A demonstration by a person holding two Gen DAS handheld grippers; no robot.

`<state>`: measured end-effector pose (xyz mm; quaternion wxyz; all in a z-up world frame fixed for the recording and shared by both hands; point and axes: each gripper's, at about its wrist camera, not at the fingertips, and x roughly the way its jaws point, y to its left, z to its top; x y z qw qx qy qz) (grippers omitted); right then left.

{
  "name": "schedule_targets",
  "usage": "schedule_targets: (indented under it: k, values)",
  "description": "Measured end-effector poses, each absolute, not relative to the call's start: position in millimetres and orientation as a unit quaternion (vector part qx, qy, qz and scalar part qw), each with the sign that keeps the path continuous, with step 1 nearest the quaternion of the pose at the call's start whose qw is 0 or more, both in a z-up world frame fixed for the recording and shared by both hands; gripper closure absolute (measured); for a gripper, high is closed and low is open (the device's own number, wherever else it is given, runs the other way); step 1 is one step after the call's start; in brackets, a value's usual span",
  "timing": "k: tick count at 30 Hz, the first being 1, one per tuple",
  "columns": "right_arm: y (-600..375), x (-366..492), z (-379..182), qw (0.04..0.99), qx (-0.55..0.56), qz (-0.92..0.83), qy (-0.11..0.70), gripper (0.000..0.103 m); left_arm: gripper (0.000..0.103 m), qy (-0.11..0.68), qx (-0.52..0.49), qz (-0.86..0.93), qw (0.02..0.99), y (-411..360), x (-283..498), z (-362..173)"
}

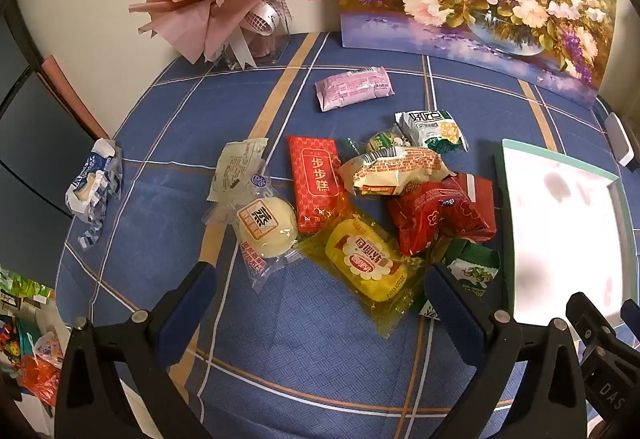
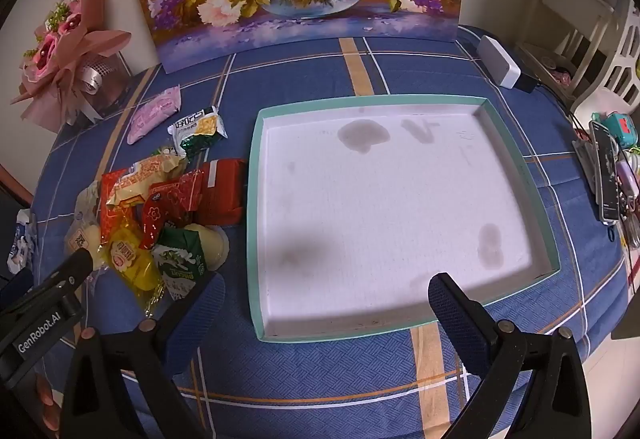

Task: Organize snacks
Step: 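Grasp the yellow bread bag with the left tool while the right grasps the green biscuit box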

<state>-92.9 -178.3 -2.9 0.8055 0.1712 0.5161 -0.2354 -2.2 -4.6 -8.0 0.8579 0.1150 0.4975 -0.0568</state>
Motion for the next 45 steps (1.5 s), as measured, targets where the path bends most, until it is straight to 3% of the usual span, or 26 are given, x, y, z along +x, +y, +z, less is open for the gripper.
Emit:
schedule_targets:
  k: [6, 20, 33, 35, 37, 40, 45]
  values:
    - [-177.4, -92.7, -1.9, 0.808, 0.171, -0.232, 0.514, 0.0, 0.0, 0.499, 0.107, -0.054, 0.858, -1.6, -3.8, -10.8]
    - [-136.9, -48.4, -27.3, 0.809, 0.213, -0.125, 0.533, 0.001, 0.0, 0.581, -0.039, -0.02, 0.813, 45.4, 33.7, -41.3]
    - [-120.6, -26.6, -48.9, 0.802, 0.234, -0.079, 0.544, 0.016, 0.0, 0.617, -0.048, -0.048, 0.784, 21.6, 53.2, -71.4]
    - [-118.3, -24.4, -51.7, 0.802, 0.231, -0.076, 0.546, 0.016, 0.002, 0.62, -0.051, -0.054, 0.781, 19.0, 55.3, -75.1]
    - [-116.1, -21.7, -54.7, 0.802, 0.226, -0.077, 0.547, 0.018, 0.01, 0.624, -0.05, -0.057, 0.778, 17.0, 57.2, -78.9]
    - [-115.2, -18.3, -61.4, 0.799, 0.222, -0.081, 0.553, 0.022, 0.012, 0.628, -0.055, -0.059, 0.774, 16.0, 59.8, -83.5]
    - [-117.3, -14.0, -73.4, 0.792, 0.227, -0.078, 0.562, 0.034, 0.024, 0.633, -0.074, -0.072, 0.768, 16.0, 63.3, -89.7]
